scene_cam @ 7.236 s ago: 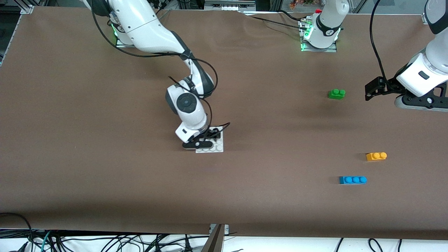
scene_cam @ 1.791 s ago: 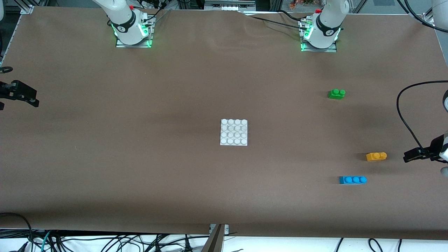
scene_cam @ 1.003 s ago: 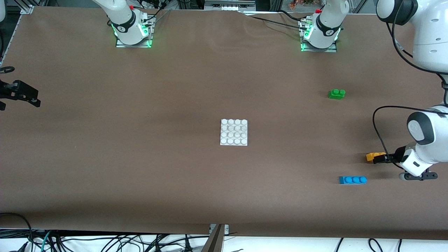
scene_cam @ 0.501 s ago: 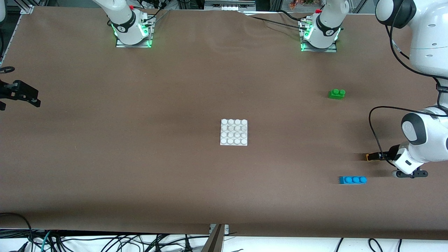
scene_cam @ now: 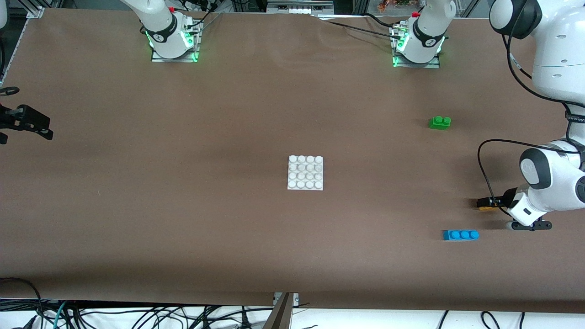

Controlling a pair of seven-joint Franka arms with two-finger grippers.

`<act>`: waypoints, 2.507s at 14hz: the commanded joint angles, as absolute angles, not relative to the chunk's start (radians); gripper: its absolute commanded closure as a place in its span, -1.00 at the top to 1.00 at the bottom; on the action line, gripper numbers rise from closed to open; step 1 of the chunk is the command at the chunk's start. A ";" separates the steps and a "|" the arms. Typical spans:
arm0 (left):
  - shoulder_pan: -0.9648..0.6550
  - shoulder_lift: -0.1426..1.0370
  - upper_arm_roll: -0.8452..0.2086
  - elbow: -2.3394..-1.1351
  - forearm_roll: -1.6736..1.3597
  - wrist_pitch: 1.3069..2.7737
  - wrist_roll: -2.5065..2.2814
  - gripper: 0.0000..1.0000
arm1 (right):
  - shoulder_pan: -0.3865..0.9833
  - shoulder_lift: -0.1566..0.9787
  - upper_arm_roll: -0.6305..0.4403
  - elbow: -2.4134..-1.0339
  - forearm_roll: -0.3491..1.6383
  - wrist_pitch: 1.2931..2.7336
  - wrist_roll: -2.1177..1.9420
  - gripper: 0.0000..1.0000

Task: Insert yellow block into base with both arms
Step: 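Close the left gripper on the yellow brick and lift it, then carry the yellow brick with the left gripper over the base plate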

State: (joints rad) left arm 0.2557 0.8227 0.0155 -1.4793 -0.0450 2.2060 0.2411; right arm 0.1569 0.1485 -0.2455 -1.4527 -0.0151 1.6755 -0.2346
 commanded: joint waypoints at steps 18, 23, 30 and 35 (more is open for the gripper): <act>-0.203 0.572 0.009 -1.407 -0.046 1.830 -0.210 -0.20 | 0.150 0.129 -0.235 -1.470 -0.025 1.669 -0.244 1.00; -0.471 0.681 0.015 -1.315 -0.058 1.876 -0.487 -0.18 | 0.150 0.129 -0.235 -1.470 -0.023 1.669 -0.244 1.00; -0.653 0.765 0.014 -1.307 -0.100 2.072 -0.570 -0.16 | 0.150 0.129 -0.235 -1.470 -0.020 1.669 -0.241 1.00; -0.706 0.859 0.020 -1.301 -0.084 2.163 -0.647 -0.16 | 0.150 0.130 -0.235 -1.470 -0.018 1.669 -0.239 1.00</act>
